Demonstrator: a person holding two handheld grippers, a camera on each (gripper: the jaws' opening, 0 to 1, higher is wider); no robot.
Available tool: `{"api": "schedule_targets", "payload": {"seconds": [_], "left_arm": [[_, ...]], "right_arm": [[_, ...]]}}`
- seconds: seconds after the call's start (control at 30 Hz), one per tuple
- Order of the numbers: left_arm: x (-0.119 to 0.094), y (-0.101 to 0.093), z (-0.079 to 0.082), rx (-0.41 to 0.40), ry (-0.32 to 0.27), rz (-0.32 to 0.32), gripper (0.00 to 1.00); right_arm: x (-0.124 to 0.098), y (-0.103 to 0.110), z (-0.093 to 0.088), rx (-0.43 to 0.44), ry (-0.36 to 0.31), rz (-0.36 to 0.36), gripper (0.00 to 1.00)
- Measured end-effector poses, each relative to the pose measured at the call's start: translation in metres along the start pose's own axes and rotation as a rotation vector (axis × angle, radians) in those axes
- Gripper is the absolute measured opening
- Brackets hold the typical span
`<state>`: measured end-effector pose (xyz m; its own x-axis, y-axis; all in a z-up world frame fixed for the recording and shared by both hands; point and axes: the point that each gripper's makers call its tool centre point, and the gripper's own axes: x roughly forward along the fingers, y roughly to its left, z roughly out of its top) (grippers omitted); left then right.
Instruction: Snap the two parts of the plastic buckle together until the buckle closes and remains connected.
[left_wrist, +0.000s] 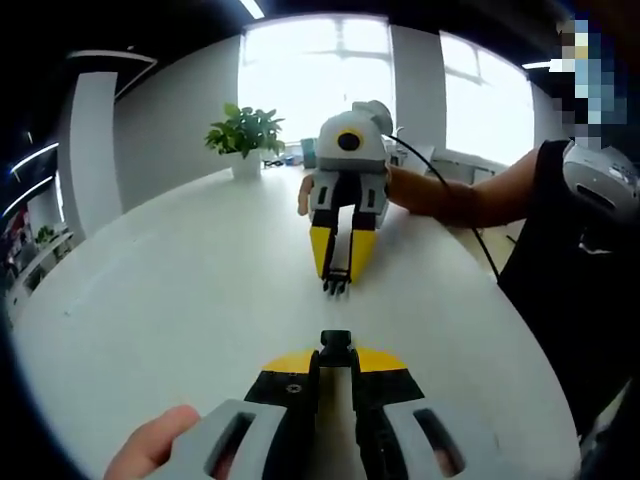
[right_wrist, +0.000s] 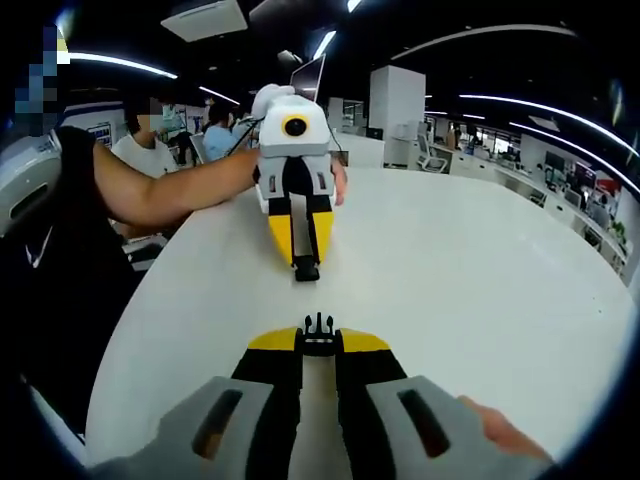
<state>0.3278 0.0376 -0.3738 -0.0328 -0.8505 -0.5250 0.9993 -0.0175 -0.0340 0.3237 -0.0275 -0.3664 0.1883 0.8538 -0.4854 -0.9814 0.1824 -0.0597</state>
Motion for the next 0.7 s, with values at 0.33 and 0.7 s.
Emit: {"api": "schedule_targets", "payload": {"seconds": [0.33,0.7], "left_arm": [[-0.0005,0.0031,0.0048,0.037,-0.044,0.024,0.11],[0.0041,0.0006,-0.0003,0.026,-0.034,0.004,0.11]], "right_arm": [[-0.0008,-0.0006,-0.0007,0.001,-0.002,-0.002,0.12],[-0.0005,-0.0001,-0.0004,-0.003,-0.002,0.002,0.12]]}}
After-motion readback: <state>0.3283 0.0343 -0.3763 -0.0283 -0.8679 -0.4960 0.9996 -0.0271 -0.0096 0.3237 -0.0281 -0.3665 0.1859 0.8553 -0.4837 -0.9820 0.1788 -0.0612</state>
